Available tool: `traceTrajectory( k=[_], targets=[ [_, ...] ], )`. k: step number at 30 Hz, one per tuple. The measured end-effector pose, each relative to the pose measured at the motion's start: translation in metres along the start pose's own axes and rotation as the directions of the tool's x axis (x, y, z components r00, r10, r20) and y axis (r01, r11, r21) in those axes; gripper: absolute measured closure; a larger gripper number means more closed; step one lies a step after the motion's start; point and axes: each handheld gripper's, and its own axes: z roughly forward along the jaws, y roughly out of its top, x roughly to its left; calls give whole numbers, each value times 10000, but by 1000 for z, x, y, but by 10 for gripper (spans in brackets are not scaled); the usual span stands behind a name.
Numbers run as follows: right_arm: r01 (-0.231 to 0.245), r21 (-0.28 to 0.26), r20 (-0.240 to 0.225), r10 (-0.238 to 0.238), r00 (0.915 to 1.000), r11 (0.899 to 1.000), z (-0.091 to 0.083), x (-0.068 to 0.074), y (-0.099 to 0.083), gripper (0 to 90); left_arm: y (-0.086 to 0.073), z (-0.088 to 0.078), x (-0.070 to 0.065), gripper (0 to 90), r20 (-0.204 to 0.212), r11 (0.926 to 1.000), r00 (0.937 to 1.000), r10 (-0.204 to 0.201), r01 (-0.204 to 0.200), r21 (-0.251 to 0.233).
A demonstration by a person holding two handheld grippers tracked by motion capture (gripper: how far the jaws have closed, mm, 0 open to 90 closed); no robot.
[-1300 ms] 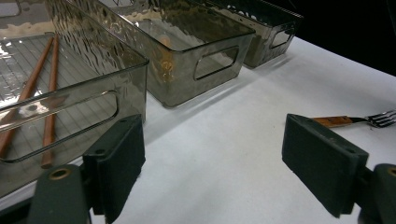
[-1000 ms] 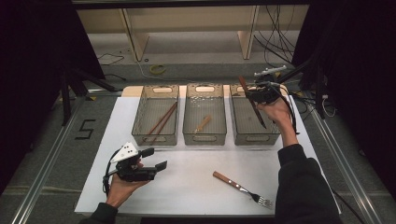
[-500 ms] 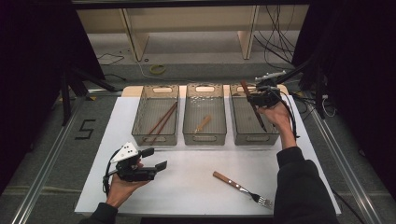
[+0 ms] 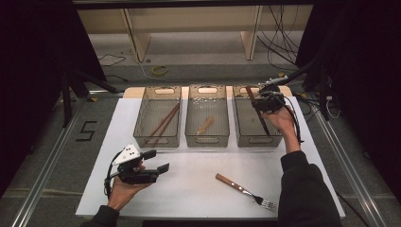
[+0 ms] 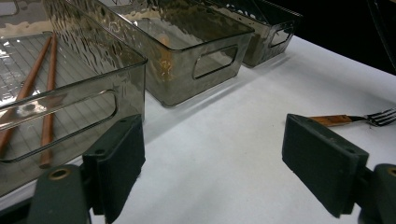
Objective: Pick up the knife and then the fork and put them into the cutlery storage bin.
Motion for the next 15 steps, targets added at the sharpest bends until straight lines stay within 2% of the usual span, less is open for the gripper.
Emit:
traceTrajectory(
  k=[1,3,4,6,7,9,10,12,15],
  targets=[
    [25,49,35,-25,10000,10000,1,-1,-1,769,0,0,0,207,1,10000,10000,-5,5,-5],
    [-103,40,190,102,9998,9999,1,-2,-4,900,0,0,0,207,-3,10000,10000,-8,8,8],
    [-358,-67,172,359,9992,9993,0,-4,-5,900,0,0,0,207,-3,10000,10000,-3,3,9],
    [-243,-22,126,243,9996,9997,-1,-5,-5,900,0,0,0,207,3,10000,10000,-2,2,0],
    [-48,189,245,43,9997,9998,0,-3,-4,842,0,0,0,206,4,10000,10000,-6,6,4],
    [-66,100,247,64,9997,9999,-2,-2,-3,682,0,0,0,205,3,10000,10000,-17,17,1],
    [-75,56,118,74,9999,10000,-3,0,-1,644,0,0,0,204,0,10000,10000,-15,15,3],
    [91,103,214,-93,9997,9999,-4,3,0,548,0,0,0,203,-3,10000,10000,-12,12,13],
    [71,264,85,-73,9999,9996,-3,5,1,478,0,0,0,203,-5,10000,10000,-16,16,8]
  ],
)
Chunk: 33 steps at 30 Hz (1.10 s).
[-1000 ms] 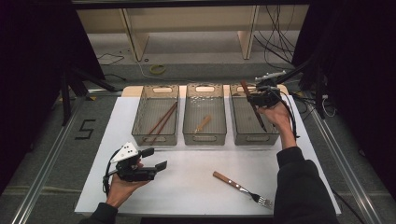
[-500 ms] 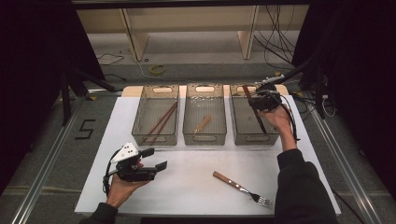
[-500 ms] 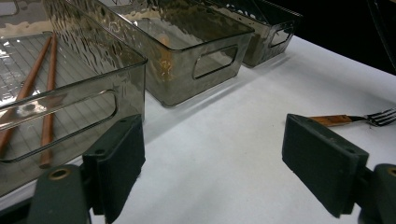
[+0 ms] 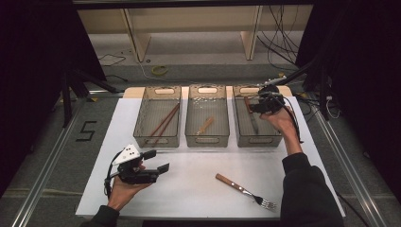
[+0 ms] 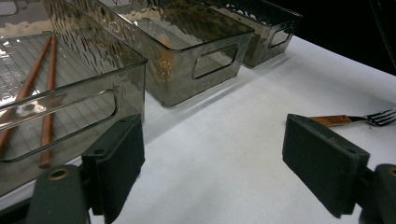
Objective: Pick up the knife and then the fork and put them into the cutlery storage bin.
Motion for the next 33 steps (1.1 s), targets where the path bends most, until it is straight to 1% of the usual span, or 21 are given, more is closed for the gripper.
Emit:
traceTrajectory(
  k=[2,4,6,10,12,15,21,26,33],
  targets=[
    [-87,47,-91,88,9999,10000,0,1,0,419,0,0,0,203,2,10000,10000,2,-2,4],
    [-78,7,-115,78,9999,10000,-2,3,0,387,0,0,0,204,3,10000,10000,-10,10,16],
    [-199,-41,-225,198,9996,9998,-5,4,1,363,0,0,0,203,4,10000,10000,-4,4,16],
    [-252,-120,-403,247,9989,9996,-12,4,0,336,0,0,0,203,1,10000,10000,-10,10,16],
    [-161,-118,-507,155,9986,9998,-17,5,-1,324,0,0,0,203,-1,10000,10000,1,-1,12],
    [-197,-225,-785,179,9968,9996,-25,9,-2,313,0,0,0,203,0,10000,10000,-11,11,15],
    [128,-542,-1239,-195,9921,9984,-43,23,-4,309,0,0,0,203,0,10000,10000,-10,10,18],
    [418,-697,-1481,-518,9876,9967,-55,36,-10,303,0,0,0,203,8,10000,10000,37,-37,41],
    [804,-712,-1862,-925,9781,9942,-65,54,-22,304,0,0,0,203,9,10000,10000,26,-26,56]
  ],
)
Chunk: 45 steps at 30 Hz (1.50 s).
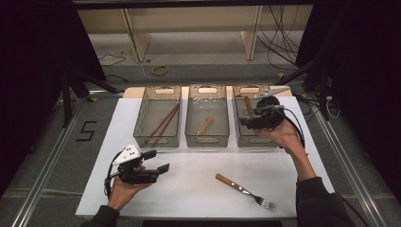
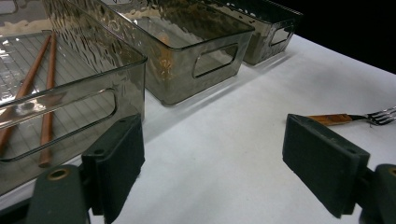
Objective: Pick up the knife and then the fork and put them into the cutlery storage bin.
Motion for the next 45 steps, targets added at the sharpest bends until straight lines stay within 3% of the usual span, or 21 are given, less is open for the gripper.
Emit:
traceTrajectory(
  k=[6,12,18,23,29,45],
  targets=[
    [267,43,-456,-265,9986,9996,-2,15,-16,298,0,0,0,202,-5,10000,10000,24,-24,-12],
    [233,206,-979,-212,9950,9995,2,27,-34,291,0,0,0,203,-6,10000,10000,25,-25,7],
    [601,717,-1440,-493,9883,9956,6,44,-46,279,0,0,0,203,0,10000,10000,49,-49,-6],
    [1065,1427,-1739,-810,9814,9840,10,58,-57,274,-1,0,0,202,-2,10000,10000,71,-71,6],
    [1520,2248,-2162,-1028,9709,9625,13,71,-68,284,-1,0,-1,202,6,10000,10000,80,-80,-2],
    [2281,3325,-2461,-1494,9577,9151,22,91,-85,329,-1,0,-1,200,20,9999,9999,153,-154,31]
  ],
)
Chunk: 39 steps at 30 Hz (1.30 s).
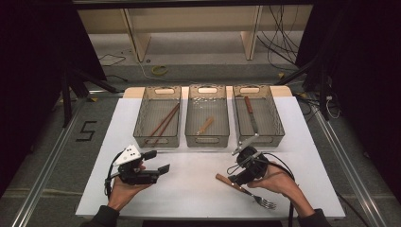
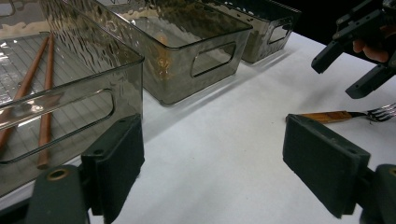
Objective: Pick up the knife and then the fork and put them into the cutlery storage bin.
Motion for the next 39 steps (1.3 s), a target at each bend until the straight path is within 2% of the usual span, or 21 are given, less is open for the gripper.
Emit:
traceTrajectory(
  k=[20,32,39],
  targets=[
    [380,859,-18,-380,9993,9956,13,11,-11,431,0,0,0,195,-40,10000,10000,27,-27,-58],
    [596,1403,-56,-593,9982,9883,20,13,-17,553,0,0,0,195,-33,10000,10000,26,-26,-48],
    [760,1674,90,-786,9969,9830,23,15,-18,632,0,0,0,195,-35,10000,10000,38,-38,-40]
  ],
)
